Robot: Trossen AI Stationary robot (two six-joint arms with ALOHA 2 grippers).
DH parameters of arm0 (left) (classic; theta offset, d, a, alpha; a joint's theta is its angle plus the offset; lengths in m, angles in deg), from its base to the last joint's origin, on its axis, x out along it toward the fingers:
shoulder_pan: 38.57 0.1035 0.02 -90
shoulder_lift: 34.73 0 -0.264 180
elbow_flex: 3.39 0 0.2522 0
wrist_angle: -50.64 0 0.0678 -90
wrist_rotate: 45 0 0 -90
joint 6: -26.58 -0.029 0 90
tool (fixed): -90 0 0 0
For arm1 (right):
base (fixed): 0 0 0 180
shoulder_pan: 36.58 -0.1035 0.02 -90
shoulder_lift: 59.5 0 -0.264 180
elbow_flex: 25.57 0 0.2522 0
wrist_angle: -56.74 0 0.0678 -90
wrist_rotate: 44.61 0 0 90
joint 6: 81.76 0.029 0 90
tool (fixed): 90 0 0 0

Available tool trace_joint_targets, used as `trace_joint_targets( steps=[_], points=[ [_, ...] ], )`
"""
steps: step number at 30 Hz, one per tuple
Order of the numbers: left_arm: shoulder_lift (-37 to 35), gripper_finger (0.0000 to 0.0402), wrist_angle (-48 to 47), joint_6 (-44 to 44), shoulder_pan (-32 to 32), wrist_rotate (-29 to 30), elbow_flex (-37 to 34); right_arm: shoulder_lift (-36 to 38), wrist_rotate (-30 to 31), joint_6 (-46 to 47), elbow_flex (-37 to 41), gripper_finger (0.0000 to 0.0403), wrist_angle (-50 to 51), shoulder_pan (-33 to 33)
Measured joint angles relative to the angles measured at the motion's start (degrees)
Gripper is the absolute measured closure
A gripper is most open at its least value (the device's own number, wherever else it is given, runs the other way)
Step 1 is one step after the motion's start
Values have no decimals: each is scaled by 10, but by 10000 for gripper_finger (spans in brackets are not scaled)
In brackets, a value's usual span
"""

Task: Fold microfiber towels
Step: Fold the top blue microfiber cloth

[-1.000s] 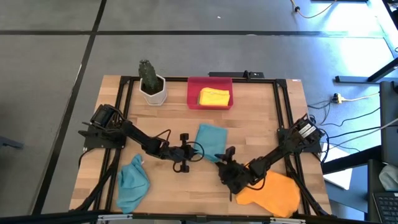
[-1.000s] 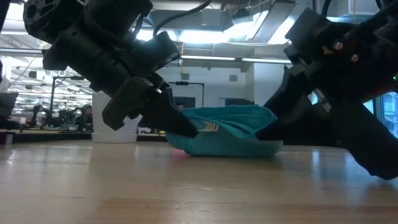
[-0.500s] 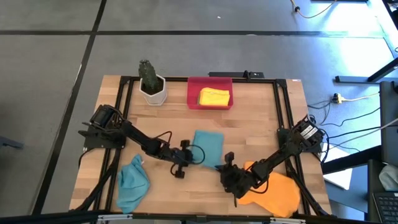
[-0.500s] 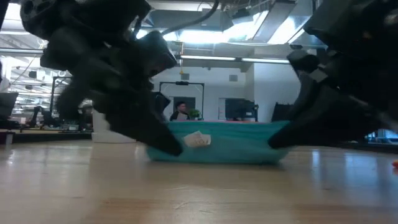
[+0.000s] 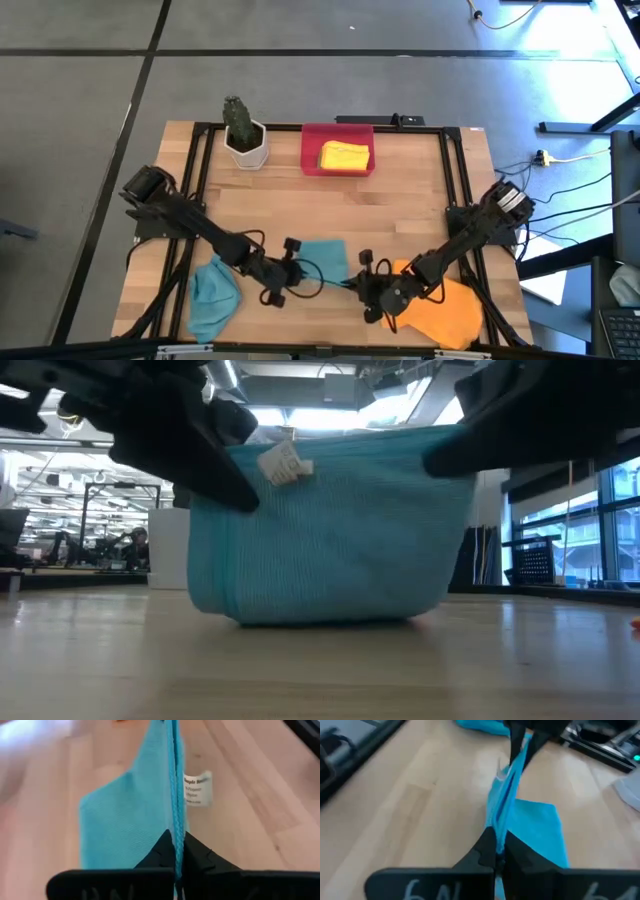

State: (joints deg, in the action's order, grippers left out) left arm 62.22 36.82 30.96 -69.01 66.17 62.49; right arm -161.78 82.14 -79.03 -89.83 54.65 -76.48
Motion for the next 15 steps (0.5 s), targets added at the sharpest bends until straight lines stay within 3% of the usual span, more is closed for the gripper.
trace_joint_targets(
  steps=[5, 9, 15],
  points=[
    [-17, 401, -10, -4, 27, 1, -24, 2, 5, 55, 0, 395, 45, 39],
    [-18, 401, -10, -5, 71, -33, -37, 1, 2, 121, 2, 395, 98, 72],
    [-18, 401, -6, -26, 136, -61, -51, 1, -7, 173, 20, 395, 101, 105]
  ],
)
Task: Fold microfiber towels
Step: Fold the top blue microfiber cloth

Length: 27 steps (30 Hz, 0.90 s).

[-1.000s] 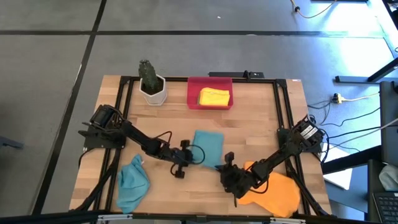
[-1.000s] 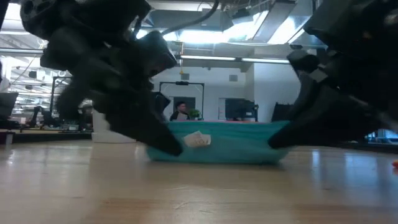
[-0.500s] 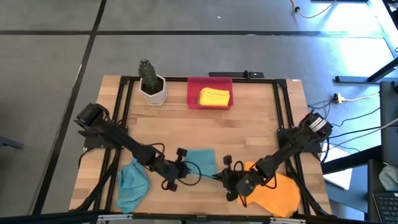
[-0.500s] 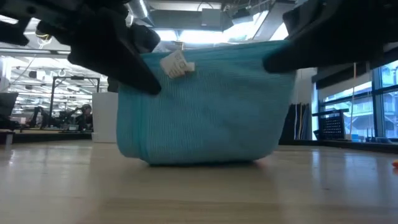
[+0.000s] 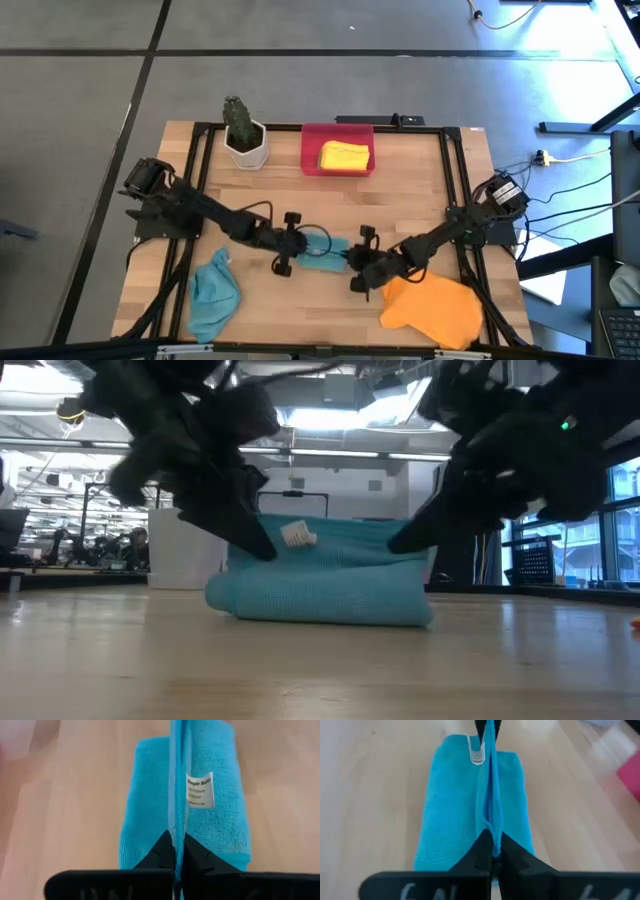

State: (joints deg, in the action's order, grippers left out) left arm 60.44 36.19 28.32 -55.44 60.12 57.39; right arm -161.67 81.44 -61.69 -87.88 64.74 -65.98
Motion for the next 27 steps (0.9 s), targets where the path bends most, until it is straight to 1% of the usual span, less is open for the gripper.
trace_joint_targets(
  steps=[4, 7, 15, 18, 21, 24, 27],
  points=[
    [0, 396, 4, -9, 33, -37, 0, 0, 0, 33, 15, 395, 2, 18],
    [0, 389, 7, -10, 46, -52, 0, 0, -2, 48, 24, 395, 1, 29],
    [0, 352, 1, -37, 53, -55, -2, 0, 3, 98, 31, 389, 13, 34],
    [0, 335, 0, -39, 52, -29, -2, 0, 30, 113, 31, 367, 13, 34],
    [-2, 323, -13, -40, 47, 8, -2, 0, 52, 110, 31, 332, 13, 34],
    [-7, 319, -25, -40, 44, 29, -1, 5, 78, 105, 31, 293, 22, 34],
    [-24, 321, -42, -39, 42, 42, -1, 25, 99, 97, 27, 256, 49, 34]
  ],
)
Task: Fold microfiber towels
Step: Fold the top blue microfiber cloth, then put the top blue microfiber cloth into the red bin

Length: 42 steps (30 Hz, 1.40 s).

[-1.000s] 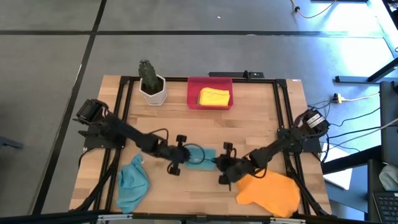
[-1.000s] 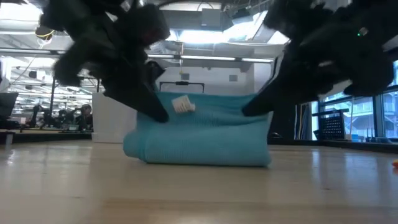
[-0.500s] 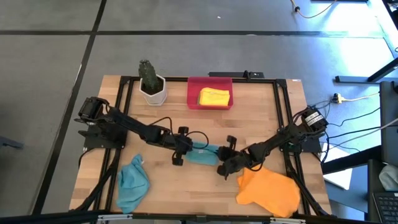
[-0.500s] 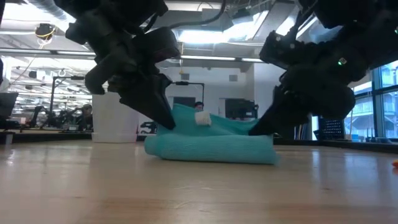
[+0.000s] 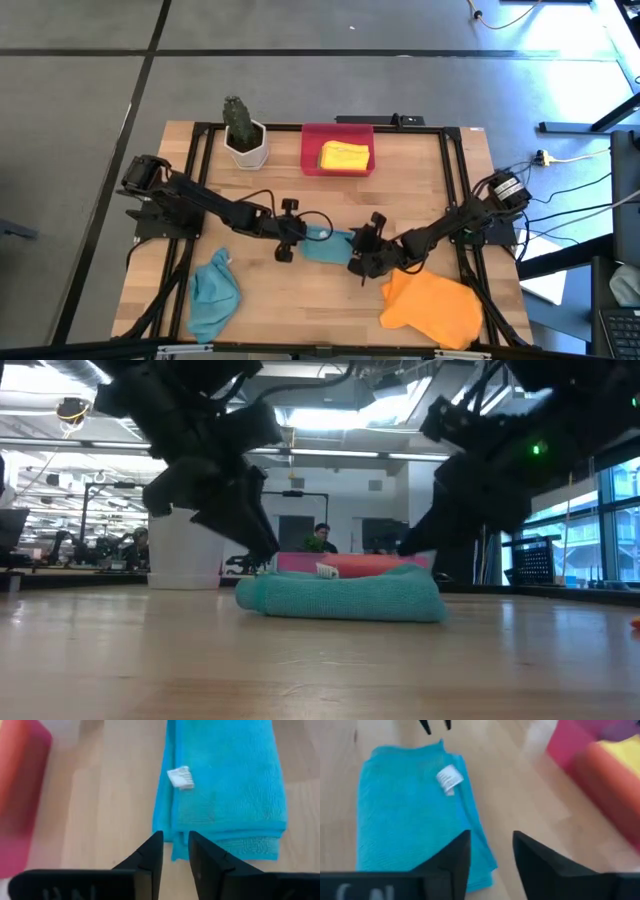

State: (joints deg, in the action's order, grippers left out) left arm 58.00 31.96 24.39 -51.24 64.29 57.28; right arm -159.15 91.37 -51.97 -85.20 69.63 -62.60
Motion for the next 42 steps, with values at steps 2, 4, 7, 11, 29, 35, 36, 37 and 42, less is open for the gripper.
trace_joint_targets(
  steps=[2, 4, 7, 11, 29, 35, 36, 37, 42],
  points=[
    [-13, 321, -2, 2, -3, 3, 0, 17, 9, 0, -4, 235, 24, 0],
    [-21, 320, 10, 3, -12, 2, 0, 35, 9, -9, -5, 217, 34, 0],
    [-22, 316, 25, 1, -31, -6, 0, 45, -10, -62, -6, 201, 21, -3],
    [5, 315, 50, 1, -60, -9, 1, 30, -95, -149, -6, 193, -36, -19],
    [113, 205, 166, -65, -108, 38, 15, -30, -96, -186, -6, 192, -79, -35],
    [123, 189, 166, -79, -111, 37, 17, -30, -96, -179, -6, 192, -80, -21],
    [128, 189, 166, -81, -113, 37, 17, -30, -96, -179, -6, 192, -80, -20],
    [135, 189, 168, -86, -115, 37, 19, -30, -96, -180, -6, 192, -80, -19],
    [172, 188, 180, -91, -114, 71, 38, -30, -96, -179, -6, 192, -80, -14]
  ],
)
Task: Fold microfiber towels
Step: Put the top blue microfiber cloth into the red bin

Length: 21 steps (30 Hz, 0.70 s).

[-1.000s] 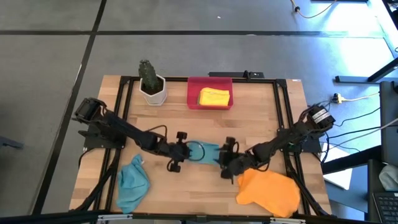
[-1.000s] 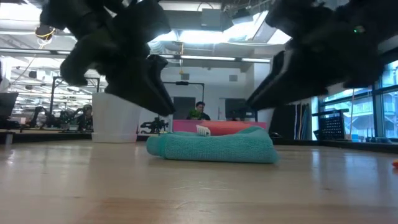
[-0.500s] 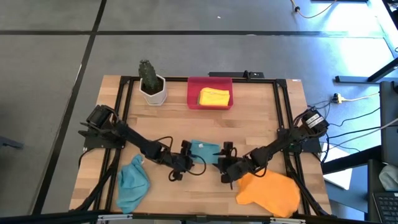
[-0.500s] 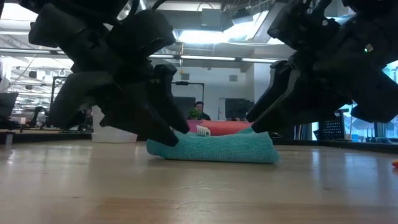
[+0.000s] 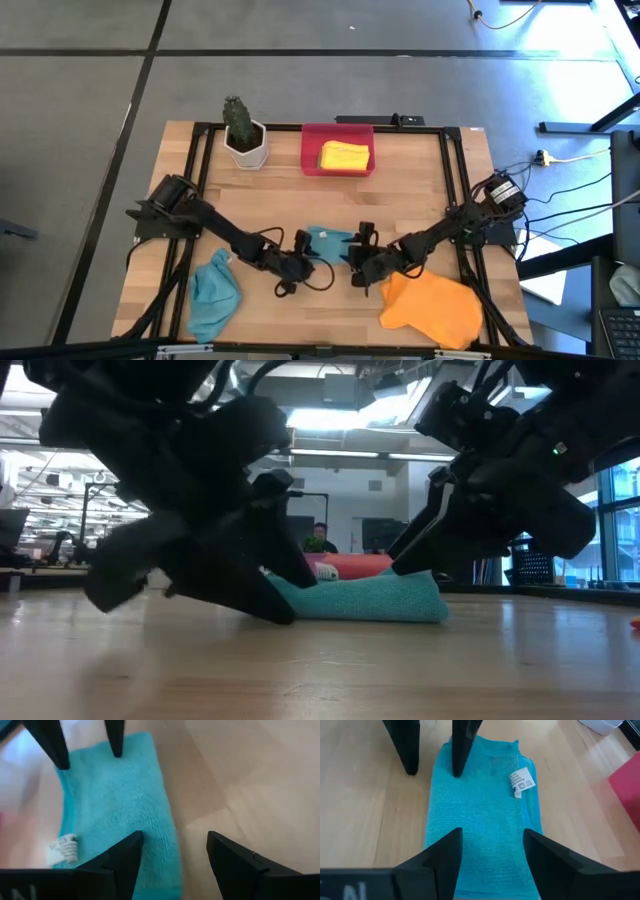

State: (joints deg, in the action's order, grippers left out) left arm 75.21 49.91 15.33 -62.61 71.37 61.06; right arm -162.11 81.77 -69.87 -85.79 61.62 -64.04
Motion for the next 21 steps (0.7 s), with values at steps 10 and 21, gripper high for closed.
trace_joint_targets(
  steps=[10, 21],
  points=[
    [25, 235, 3, -15, 25, 26, 9, 0, 1, -21, 0, 192, -13, -10],
    [27, 381, 30, 9, 49, 38, 6, 1, -35, -51, -7, 191, -34, -42]
  ],
)
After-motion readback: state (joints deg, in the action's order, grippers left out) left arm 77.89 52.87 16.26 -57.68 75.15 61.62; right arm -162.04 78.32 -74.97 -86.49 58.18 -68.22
